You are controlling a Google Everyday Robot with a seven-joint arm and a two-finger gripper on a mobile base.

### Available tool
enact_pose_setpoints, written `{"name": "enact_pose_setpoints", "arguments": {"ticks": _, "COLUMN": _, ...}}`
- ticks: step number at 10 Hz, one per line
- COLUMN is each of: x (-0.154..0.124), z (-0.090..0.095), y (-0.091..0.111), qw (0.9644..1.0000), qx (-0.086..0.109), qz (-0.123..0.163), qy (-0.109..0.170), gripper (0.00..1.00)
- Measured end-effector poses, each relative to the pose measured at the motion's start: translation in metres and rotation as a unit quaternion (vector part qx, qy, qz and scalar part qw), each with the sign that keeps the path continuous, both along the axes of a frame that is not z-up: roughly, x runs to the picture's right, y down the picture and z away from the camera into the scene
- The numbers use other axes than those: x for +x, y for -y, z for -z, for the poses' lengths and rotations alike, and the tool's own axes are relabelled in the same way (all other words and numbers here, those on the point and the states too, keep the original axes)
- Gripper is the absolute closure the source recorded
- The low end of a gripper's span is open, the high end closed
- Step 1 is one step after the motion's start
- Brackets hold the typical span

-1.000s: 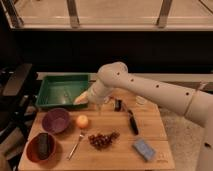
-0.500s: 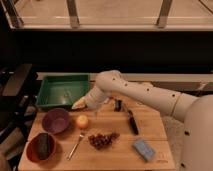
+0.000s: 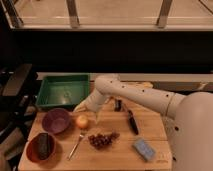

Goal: Place apple in purple bowl

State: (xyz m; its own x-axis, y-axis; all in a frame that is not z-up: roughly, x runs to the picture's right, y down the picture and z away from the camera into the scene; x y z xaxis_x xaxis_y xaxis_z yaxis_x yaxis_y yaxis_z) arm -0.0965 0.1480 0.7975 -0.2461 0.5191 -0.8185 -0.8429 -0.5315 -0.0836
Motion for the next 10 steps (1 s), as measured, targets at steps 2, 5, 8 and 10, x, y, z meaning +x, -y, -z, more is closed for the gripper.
{"name": "enact_pose_setpoints", "arguments": {"ticks": 2, "x": -0.003, "z": -0.004, "y": -0.006, "qw": 0.9999, "qx": -0.007, "qz": 0.009, "qy": -0.01, "gripper": 0.2}}
{"name": "enact_pose_setpoints", "arguments": {"ticks": 5, "x": -0.01, "z": -0.012, "y": -0.016, "qw": 0.9996, "qx": -0.02, "qz": 0.011, "qy": -0.015, "gripper": 0.2}}
{"name": "enact_pose_setpoints", "arguments": {"ticks": 8, "x": -0.022, "z": -0.02, "y": -0.021, "qw": 0.9995, "qx": -0.028, "qz": 0.008, "qy": -0.014, "gripper": 0.2}}
{"name": "enact_pose_setpoints", "arguments": {"ticks": 10, "x": -0.025, "z": -0.024, "y": -0.023, "qw": 0.9994, "qx": -0.032, "qz": 0.004, "qy": -0.014, "gripper": 0.24}}
